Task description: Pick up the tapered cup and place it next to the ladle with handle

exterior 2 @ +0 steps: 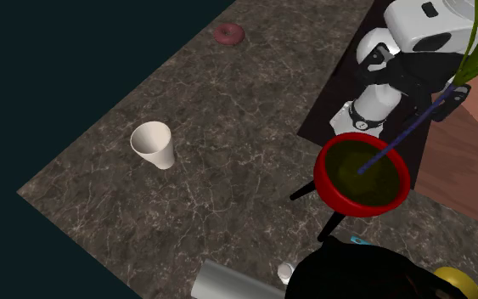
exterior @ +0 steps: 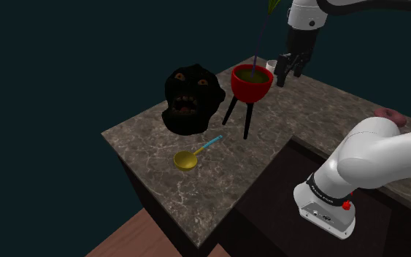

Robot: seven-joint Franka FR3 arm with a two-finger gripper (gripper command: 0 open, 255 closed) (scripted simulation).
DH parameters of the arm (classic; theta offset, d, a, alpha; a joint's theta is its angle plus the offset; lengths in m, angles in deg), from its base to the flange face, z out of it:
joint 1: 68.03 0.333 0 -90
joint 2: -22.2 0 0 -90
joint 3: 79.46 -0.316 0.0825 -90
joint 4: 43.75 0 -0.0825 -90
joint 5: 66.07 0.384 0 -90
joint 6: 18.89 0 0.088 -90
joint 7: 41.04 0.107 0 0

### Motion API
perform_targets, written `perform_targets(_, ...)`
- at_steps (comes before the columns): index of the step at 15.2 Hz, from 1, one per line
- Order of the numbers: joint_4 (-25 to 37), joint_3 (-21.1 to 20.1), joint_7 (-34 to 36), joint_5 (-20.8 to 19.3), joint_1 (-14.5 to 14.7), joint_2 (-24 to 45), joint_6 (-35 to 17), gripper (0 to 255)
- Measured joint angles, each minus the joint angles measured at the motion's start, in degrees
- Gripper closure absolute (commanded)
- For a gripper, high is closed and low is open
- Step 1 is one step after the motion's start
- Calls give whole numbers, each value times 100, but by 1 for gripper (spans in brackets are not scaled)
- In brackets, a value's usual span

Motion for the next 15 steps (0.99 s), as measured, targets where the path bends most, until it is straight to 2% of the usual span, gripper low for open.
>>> perform_targets(2, 0, 35, -26, -28, -16, 66, -66, 0)
perform_targets(6, 163, 380, -324, -288, -170, 585, -442, 0)
perform_targets(15, 833, 1138, -978, -621, -442, 2111, -1384, 0)
